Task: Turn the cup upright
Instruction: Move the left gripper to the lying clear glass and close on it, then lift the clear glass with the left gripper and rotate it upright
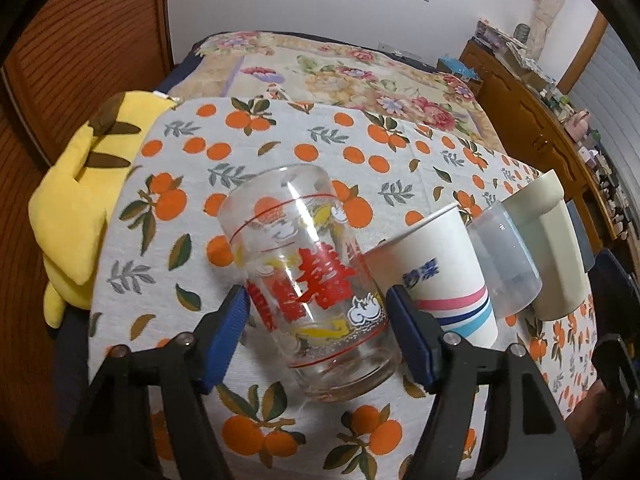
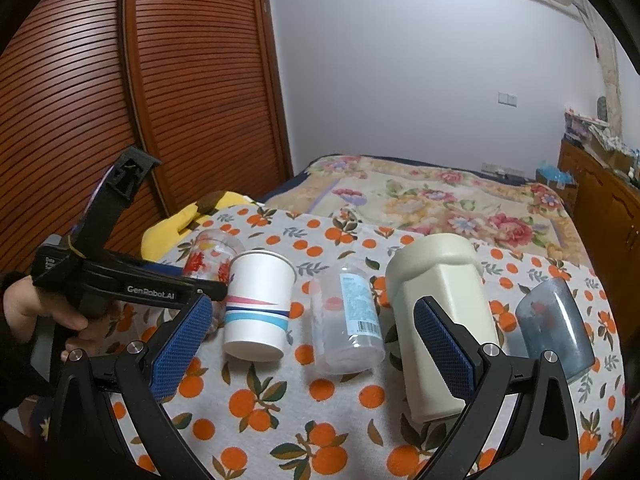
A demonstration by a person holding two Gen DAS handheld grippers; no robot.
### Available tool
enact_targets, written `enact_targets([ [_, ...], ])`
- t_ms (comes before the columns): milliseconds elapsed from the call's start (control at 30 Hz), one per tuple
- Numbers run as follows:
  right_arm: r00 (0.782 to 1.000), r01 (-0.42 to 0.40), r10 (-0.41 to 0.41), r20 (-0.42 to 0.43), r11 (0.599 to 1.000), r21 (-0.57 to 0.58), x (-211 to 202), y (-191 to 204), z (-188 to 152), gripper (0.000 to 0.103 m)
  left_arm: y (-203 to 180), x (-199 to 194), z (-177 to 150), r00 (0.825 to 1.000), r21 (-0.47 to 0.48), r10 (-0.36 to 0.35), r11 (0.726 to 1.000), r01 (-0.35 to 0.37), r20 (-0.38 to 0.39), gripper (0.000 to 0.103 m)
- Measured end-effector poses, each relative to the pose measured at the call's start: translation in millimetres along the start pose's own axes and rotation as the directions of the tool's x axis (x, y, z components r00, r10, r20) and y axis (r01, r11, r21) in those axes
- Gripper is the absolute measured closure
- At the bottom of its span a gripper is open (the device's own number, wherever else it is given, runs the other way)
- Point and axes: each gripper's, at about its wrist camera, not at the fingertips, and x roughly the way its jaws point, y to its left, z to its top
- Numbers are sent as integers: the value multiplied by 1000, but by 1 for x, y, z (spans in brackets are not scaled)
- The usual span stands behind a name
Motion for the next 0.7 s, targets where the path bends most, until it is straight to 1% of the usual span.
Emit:
enact_targets([
  [167,1000,0,0,2,1000,13,-4,-2,-1,1,3,12,3,998,-42,-53,998,51,-38,31],
  [233,1000,3,-3,4,1000,15,-5,-4,-2,1,1,14,2,997,-36,-58,998,57,-42,33],
  [300,1000,7,-7,6,1000,16,-7,-6,-2,1,0,14,1,997,-39,-66,997,64,-43,38],
  [400,1000,12,-12,11,1000,21,-11,-8,-3,1,-1,12,-2,997,-36,-68,997,66,-33,44],
  [467,1000,15,-15,15,999,28,-14,-8,-3,1,-1,8,-5,998,-32,-63,998,62,-23,46],
  [600,1000,18,-19,16,999,31,-18,-8,-7,1,4,0,-17,998,-40,-57,998,57,3,47],
  [700,1000,17,-18,17,999,34,-22,-8,-10,1,11,-8,-27,997,-61,-65,996,67,30,47],
])
